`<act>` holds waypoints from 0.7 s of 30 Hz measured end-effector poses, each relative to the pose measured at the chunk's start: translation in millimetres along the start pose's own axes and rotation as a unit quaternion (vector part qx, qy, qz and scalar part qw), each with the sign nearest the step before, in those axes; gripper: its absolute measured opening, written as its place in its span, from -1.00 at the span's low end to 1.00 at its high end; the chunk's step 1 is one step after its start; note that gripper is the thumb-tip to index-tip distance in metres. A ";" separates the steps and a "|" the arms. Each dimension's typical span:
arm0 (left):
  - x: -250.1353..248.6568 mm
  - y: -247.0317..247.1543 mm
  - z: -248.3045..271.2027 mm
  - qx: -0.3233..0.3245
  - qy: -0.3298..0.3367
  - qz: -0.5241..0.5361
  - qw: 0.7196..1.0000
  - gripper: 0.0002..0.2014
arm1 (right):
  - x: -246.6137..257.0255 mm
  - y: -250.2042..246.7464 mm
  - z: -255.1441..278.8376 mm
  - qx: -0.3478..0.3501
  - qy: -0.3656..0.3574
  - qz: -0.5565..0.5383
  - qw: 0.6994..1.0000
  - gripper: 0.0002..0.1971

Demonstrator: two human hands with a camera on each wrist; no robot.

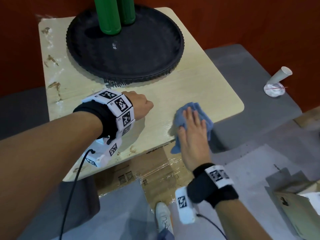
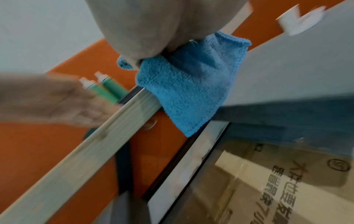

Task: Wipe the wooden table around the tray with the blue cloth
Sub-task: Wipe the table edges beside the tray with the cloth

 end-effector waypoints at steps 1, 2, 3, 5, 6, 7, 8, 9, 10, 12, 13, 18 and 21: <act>-1.7 0.0 0.9 0.003 0.001 -0.004 1.000 -0.49 | 10.4 8.2 6.2 0.015 -0.019 0.008 1.000 -0.38; -3.4 0.3 2.2 0.006 0.002 -0.006 1.000 -0.50 | 15.2 12.3 9.3 0.027 -0.035 0.018 0.999 -0.38; -4.2 0.1 3.9 0.007 0.001 -0.007 1.000 -0.50 | 14.6 12.7 8.9 0.039 -0.048 0.025 0.998 -0.39; -3.3 -1.6 7.1 0.003 -0.005 -0.002 1.000 -0.48 | 2.0 3.2 1.4 0.054 -0.063 0.028 0.996 -0.41; -2.2 -2.2 7.9 0.000 -0.007 0.001 1.000 -0.48 | -10.0 -7.7 -5.0 0.047 -0.058 0.024 0.997 -0.42; -1.6 -2.3 8.2 -0.002 -0.006 0.004 1.000 -0.48 | -26.0 -21.4 -12.7 0.032 -0.043 0.017 0.998 -0.42; -1.0 -2.0 8.1 -0.002 -0.005 0.005 1.000 -0.47 | -43.1 -35.6 -20.4 0.013 -0.024 0.005 1.000 -0.42; -0.1 -1.6 8.5 -0.002 -0.005 0.006 1.000 -0.47 | -58.2 -46.8 -28.0 -0.002 -0.006 -0.010 1.000 -0.40; 0.9 -1.3 8.6 -0.002 -0.005 0.008 1.000 -0.47 | -68.3 -54.1 -33.4 -0.013 0.006 -0.019 1.000 -0.39; 1.1 -1.8 9.6 -0.004 -0.006 0.012 1.000 -0.47 | -73.2 -55.9 -36.6 -0.023 0.027 -0.011 0.999 -0.37; 0.4 -2.2 9.4 -0.006 -0.005 0.014 1.000 -0.47 | -69.0 -51.0 -34.2 -0.025 0.038 0.000 0.999 -0.37; -1.6 -4.1 7.4 -0.018 0.002 0.002 1.000 -0.49 | 14.4 8.7 9.0 0.023 -0.014 0.061 0.998 -0.42; -4.1 -6.5 8.6 -0.022 0.000 -0.007 1.000 -0.51 | 23.7 18.3 13.1 0.047 -0.068 0.073 0.994 -0.42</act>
Point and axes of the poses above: each hand's wrist, its own z-axis away from the middle knuckle, its own y-axis out of the palm, x = y × z, the point moved 10 cm from there along -z, towards the middle knuckle, and after that the axes turned 7 degrees about x, right-handed, at the moved point
